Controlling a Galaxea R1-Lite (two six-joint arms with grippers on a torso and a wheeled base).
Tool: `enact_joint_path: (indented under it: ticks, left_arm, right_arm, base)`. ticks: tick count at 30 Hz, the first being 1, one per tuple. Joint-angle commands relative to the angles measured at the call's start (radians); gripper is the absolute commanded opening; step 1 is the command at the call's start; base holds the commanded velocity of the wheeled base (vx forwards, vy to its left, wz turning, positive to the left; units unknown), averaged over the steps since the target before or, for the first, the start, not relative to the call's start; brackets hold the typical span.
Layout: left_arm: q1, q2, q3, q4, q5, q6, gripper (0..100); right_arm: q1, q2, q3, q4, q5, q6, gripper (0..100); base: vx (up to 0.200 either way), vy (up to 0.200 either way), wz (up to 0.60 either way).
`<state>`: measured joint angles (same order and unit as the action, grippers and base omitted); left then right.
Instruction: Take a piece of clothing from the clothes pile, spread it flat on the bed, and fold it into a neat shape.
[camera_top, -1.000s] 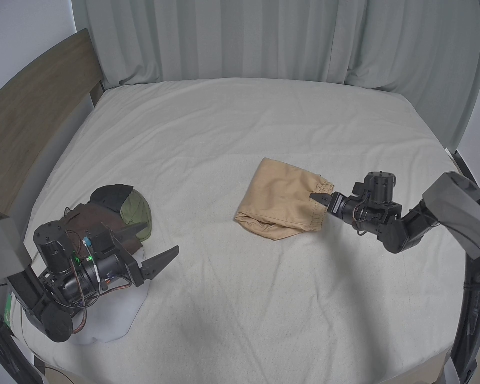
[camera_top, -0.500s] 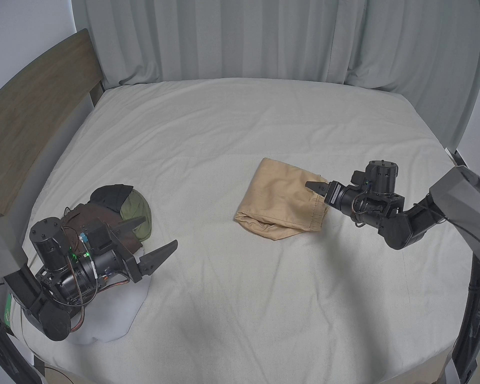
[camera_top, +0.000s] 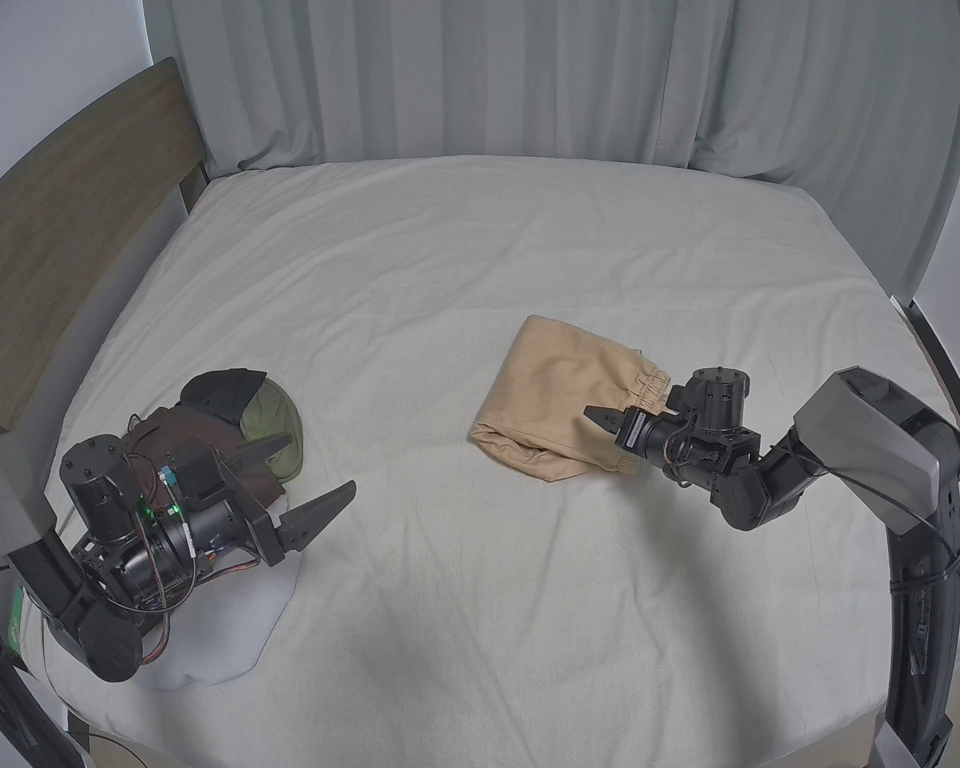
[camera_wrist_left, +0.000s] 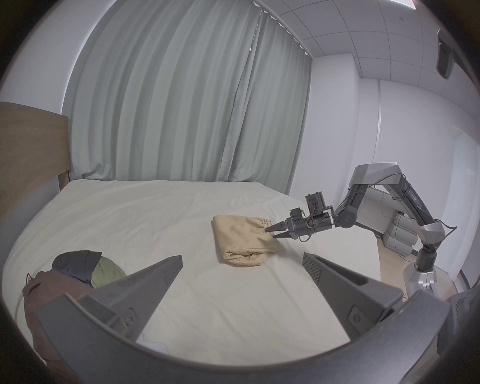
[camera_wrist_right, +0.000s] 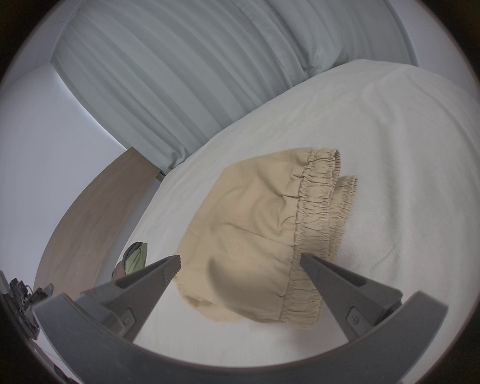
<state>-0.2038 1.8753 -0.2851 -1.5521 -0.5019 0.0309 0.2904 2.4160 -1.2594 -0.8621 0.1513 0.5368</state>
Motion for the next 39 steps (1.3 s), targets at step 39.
enact_joint_path:
  ticks: [39]
  left_arm:
    - [-0.183,-0.430,0.076,0.003,0.043,-0.005,100]
  right_arm:
    - [-0.106,-1.084,0.606,-0.334,-0.068,-0.386,100]
  base:
    - [0.000,0.000,0.00]
